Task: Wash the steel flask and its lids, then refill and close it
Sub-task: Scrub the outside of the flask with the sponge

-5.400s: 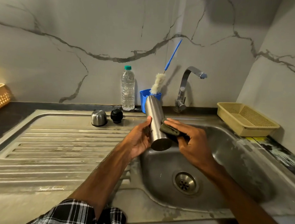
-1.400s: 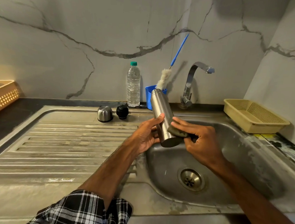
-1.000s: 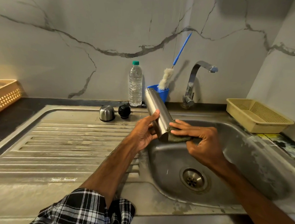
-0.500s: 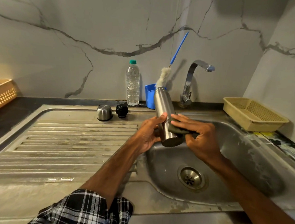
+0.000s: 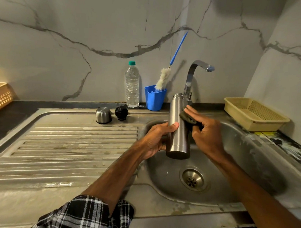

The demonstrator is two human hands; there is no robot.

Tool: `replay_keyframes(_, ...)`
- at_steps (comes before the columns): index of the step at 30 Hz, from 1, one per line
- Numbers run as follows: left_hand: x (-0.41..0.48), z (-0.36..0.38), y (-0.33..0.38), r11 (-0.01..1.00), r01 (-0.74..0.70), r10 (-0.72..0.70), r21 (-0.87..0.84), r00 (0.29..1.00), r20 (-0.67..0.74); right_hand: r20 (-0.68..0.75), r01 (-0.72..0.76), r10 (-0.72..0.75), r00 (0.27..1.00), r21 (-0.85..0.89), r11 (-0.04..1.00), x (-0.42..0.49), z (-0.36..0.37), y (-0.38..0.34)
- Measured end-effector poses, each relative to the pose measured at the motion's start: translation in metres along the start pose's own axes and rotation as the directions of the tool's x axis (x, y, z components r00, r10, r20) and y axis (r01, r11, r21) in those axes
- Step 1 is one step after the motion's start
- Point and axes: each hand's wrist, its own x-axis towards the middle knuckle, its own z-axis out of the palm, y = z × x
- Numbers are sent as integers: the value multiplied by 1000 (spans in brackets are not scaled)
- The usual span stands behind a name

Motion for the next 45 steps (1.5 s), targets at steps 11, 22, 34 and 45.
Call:
replay_keyframes(11, 2, 2, -2, 998, 48, -50, 37, 997, 52, 40, 103, -104, 994, 32, 994, 4, -9, 8)
replay_keyframes(22, 2, 2, -4, 994, 82, -91, 76, 989, 121, -28, -21, 21, 999, -5, 1000, 15, -18, 18)
replay_keyframes(34, 3, 0, -6, 995, 91, -97, 51, 985, 145, -75, -202, 203, 976, 16, 979, 17, -28, 21)
replay_keyframes(45, 5, -15, 9, 948, 0, -21, -317, 998, -62, 115, -125, 116, 987, 79, 989, -1, -8, -24)
